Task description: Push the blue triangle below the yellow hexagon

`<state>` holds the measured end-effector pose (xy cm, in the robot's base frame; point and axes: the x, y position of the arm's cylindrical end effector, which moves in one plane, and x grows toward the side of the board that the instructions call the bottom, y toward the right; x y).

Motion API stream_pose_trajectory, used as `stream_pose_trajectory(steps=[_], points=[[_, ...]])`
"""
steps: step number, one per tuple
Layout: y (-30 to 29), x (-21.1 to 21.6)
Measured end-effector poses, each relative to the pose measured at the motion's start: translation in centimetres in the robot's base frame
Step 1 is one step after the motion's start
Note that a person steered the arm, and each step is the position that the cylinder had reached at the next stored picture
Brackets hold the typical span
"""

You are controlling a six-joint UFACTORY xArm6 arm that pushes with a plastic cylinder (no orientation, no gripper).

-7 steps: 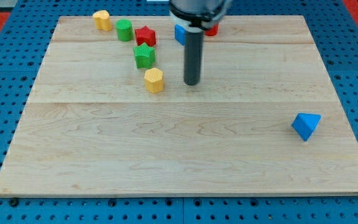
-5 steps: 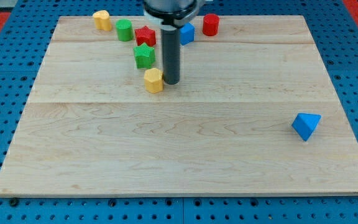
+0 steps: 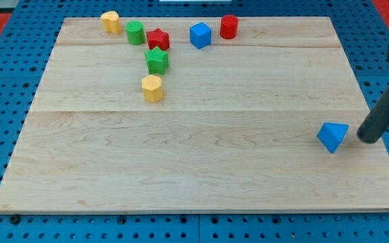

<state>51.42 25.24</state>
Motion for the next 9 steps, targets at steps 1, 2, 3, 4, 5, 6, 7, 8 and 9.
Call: stream_pose_trajectory(steps=[1, 2, 3, 4, 5, 6, 7, 8, 9], points=[[-6.9, -4.0], [-18.5, -5.8], [-17.4, -5.0], [-16.4, -3.1], [-22.4, -2.1], [-26.5, -2.3], [-27.9, -2.8], [-31.3, -3.4], [-28.2, -3.4]])
